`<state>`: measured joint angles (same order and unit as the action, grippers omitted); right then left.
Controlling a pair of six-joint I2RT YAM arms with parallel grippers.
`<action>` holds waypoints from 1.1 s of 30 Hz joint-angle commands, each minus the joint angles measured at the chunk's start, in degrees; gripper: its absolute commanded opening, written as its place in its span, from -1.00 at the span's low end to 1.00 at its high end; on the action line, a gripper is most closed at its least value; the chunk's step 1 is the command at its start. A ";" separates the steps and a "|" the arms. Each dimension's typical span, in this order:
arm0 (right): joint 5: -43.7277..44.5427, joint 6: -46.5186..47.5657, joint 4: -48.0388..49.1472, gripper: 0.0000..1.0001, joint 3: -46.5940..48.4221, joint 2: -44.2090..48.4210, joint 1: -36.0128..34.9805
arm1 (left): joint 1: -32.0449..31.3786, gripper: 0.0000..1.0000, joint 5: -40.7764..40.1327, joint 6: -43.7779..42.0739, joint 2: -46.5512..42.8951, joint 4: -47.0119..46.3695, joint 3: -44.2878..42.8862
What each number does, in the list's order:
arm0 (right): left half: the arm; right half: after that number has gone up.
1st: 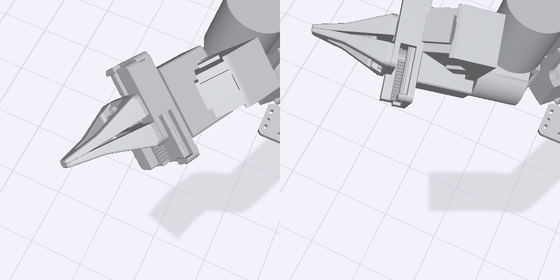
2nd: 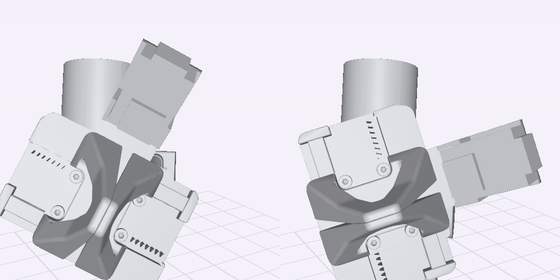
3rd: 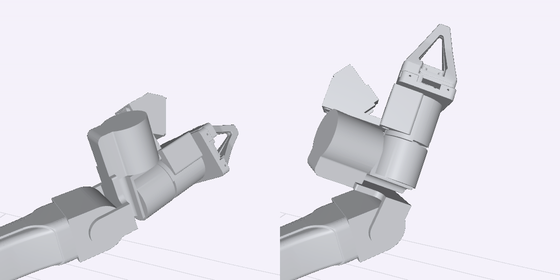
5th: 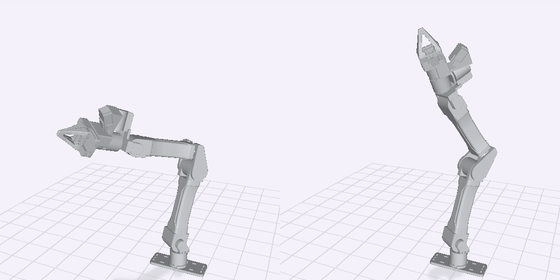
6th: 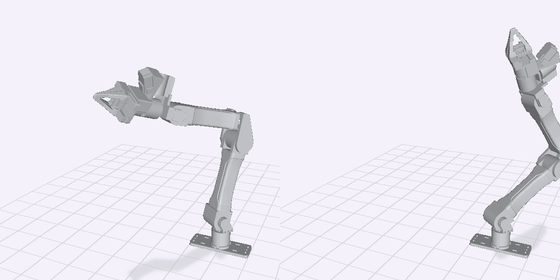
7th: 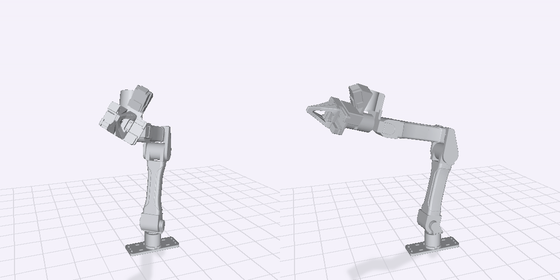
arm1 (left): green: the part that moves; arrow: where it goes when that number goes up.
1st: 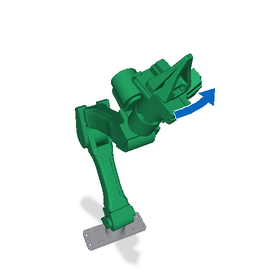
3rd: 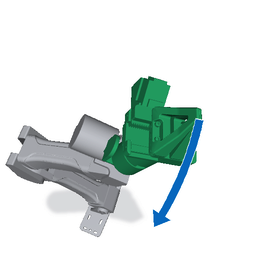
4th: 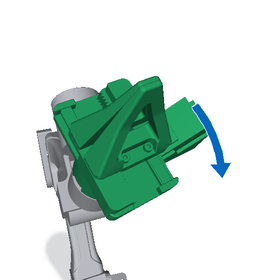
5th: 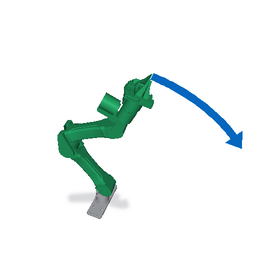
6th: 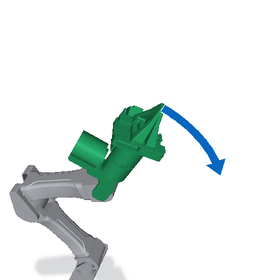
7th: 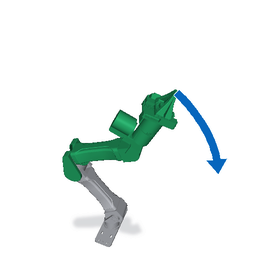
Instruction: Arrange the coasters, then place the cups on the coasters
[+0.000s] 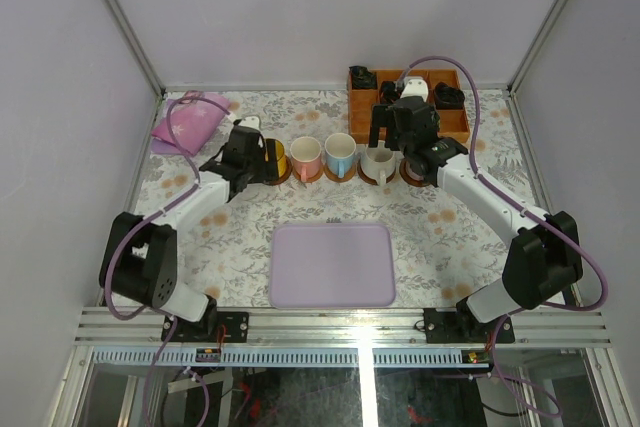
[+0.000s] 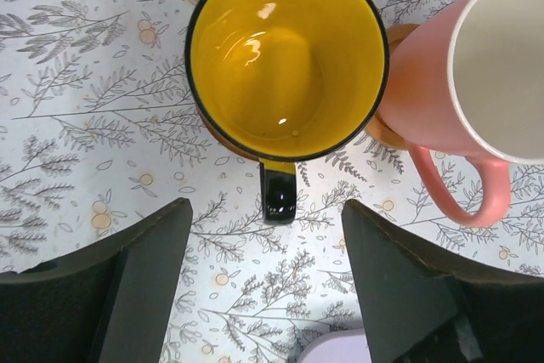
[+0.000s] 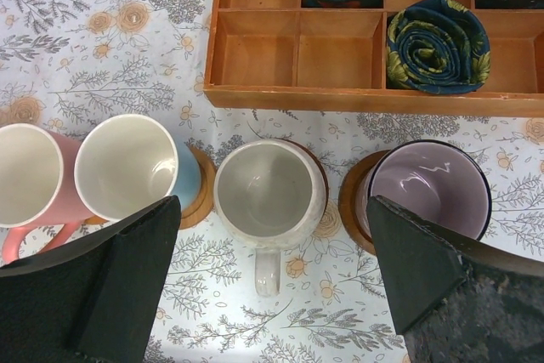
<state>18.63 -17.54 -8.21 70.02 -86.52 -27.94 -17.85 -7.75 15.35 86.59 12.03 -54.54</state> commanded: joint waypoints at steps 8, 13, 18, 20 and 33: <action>2.89 -0.98 2.34 0.99 -1.02 4.63 8.05 | 1.04 1.00 -6.94 0.27 -10.13 4.48 -3.35; 0.18 -5.05 2.13 0.99 -4.60 8.38 17.77 | 4.21 1.00 -8.35 0.59 -11.11 5.91 -5.20; 2.92 -6.61 1.78 0.99 -8.98 13.39 24.82 | 10.30 1.00 -9.82 2.92 -14.27 6.96 -4.30; 2.69 -7.89 1.15 0.98 -10.56 15.01 28.35 | 13.96 1.00 -8.76 3.75 -15.71 7.67 -3.65; 11.89 -7.30 -1.50 0.99 -15.15 19.82 30.76 | 21.51 1.00 -8.31 2.09 -18.49 13.90 -2.94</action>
<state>24.67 -24.97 -11.07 56.53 -69.97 2.98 3.07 -15.25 18.02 68.16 23.38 -58.02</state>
